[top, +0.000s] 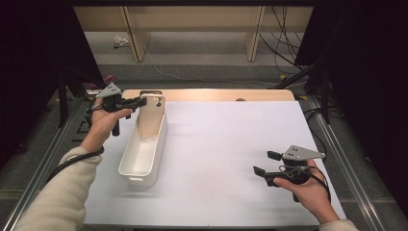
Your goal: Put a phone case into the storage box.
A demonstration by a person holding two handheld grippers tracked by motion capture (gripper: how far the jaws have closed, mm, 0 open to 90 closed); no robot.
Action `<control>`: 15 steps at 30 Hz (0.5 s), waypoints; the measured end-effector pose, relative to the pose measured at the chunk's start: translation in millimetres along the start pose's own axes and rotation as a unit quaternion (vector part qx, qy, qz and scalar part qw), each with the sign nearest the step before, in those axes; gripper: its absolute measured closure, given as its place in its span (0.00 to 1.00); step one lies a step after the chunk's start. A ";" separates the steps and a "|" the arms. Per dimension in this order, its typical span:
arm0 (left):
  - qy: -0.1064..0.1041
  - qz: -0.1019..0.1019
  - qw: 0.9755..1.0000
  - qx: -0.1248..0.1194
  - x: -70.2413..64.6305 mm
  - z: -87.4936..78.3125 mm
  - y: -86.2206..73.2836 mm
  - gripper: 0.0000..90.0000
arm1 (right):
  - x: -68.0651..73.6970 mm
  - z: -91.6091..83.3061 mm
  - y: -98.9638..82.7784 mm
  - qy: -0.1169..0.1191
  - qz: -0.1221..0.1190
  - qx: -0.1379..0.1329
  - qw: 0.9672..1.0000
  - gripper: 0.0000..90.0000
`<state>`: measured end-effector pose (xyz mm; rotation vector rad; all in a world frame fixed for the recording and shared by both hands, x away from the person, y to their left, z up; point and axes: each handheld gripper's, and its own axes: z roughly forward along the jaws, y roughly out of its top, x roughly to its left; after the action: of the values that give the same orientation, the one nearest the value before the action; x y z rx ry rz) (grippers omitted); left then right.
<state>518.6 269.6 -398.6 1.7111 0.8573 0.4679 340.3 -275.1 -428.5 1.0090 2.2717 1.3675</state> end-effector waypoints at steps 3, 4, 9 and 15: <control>0.000 -0.002 1.000 0.002 1.3 1.2 -1.5 0.90 | -0.1 0.0 0.0 0.000 0.000 0.000 1.000 0.22; 0.001 -0.002 1.000 0.003 1.8 1.4 -1.8 0.90 | -0.1 0.1 0.0 0.000 0.000 0.000 1.000 0.22; -0.001 -0.007 1.000 0.012 3.7 3.8 -5.3 0.89 | -0.1 0.2 -0.2 0.001 0.000 0.000 1.000 0.22; 0.005 -0.012 1.000 0.013 6.0 4.8 -6.7 0.89 | -0.3 0.3 -0.2 0.002 0.000 0.000 1.000 0.22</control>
<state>523.8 271.7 -407.1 1.7228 0.8926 0.4508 340.6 -275.1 -428.9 1.0084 2.2737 1.3708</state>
